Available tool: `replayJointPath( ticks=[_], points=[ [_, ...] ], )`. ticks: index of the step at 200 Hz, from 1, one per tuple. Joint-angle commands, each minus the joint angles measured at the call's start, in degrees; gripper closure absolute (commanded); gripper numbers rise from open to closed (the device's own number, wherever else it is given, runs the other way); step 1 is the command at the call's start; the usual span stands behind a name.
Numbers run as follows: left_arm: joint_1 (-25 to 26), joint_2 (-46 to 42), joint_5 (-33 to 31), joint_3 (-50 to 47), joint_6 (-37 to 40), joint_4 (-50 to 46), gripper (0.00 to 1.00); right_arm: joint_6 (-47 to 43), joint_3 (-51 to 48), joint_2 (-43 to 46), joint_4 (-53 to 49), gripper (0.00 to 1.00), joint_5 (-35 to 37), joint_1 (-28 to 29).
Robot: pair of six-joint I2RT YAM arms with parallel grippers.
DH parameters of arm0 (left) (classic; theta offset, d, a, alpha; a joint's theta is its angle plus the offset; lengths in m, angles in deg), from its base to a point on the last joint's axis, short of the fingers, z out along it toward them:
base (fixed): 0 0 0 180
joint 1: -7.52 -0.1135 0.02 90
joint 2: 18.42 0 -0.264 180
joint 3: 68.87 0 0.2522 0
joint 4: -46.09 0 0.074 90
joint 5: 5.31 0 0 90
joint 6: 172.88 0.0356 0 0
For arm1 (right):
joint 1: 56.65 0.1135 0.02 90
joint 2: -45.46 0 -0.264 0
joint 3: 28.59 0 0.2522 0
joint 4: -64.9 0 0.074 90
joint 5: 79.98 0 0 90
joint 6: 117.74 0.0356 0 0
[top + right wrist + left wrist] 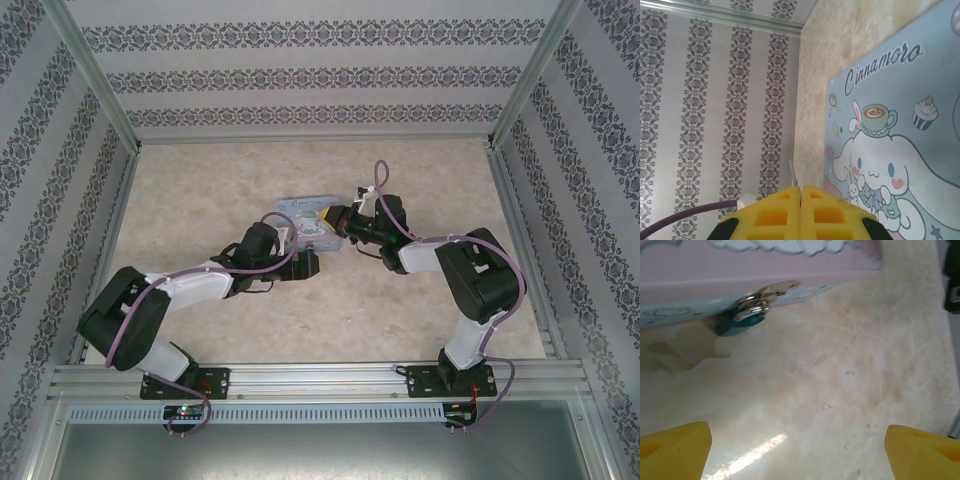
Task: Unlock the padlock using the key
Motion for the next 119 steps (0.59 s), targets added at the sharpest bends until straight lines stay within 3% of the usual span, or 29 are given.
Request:
replayJointPath(
  ticks=[1,119],
  points=[
    [0.71,2.51,-1.63,-0.07,2.29,6.22,0.1,-0.46,1.97,-1.14,0.42,1.0,1.24,0.75],
    [0.7,5.72,-6.1,0.4,6.22,9.08,0.11,-0.69,4.92,-7.17,-0.86,1.0,2.24,-0.14]
  ],
)
